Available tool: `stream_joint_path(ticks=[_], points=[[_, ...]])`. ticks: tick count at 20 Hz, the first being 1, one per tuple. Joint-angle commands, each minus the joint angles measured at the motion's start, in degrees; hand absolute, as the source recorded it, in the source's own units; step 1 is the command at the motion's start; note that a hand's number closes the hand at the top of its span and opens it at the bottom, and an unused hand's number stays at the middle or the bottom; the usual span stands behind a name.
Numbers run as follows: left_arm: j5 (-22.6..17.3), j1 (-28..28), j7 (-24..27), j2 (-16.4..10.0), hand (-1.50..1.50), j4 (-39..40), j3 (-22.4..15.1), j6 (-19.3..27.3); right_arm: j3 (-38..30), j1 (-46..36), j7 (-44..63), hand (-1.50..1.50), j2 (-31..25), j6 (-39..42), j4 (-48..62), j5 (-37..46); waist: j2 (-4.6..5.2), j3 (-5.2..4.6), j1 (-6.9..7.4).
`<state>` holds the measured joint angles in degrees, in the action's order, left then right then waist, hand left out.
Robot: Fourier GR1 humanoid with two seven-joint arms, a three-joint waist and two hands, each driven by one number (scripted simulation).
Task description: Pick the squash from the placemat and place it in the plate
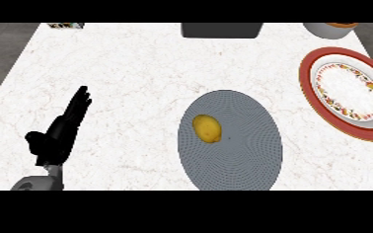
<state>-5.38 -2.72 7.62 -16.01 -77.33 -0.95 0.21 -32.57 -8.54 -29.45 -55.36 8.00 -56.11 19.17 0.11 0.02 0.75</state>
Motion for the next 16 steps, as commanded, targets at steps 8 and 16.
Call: stream_joint_path(ticks=[8, 16], points=[[1.71, -1.79, 1.89, 0.37, 0.00, 3.56, 0.98, -2.44, 12.00, -17.73, 3.77, 1.50, 8.24, -4.76, 9.73, 7.30, 0.12, 0.00, 0.11], [0.42, -0.67, -0.36, 0.06, 0.00, 0.69, 2.64, -2.79, 10.36, -24.75, 9.58, 1.50, 17.72, -11.60, 16.10, 5.70, 0.06, 0.01, 0.28]])
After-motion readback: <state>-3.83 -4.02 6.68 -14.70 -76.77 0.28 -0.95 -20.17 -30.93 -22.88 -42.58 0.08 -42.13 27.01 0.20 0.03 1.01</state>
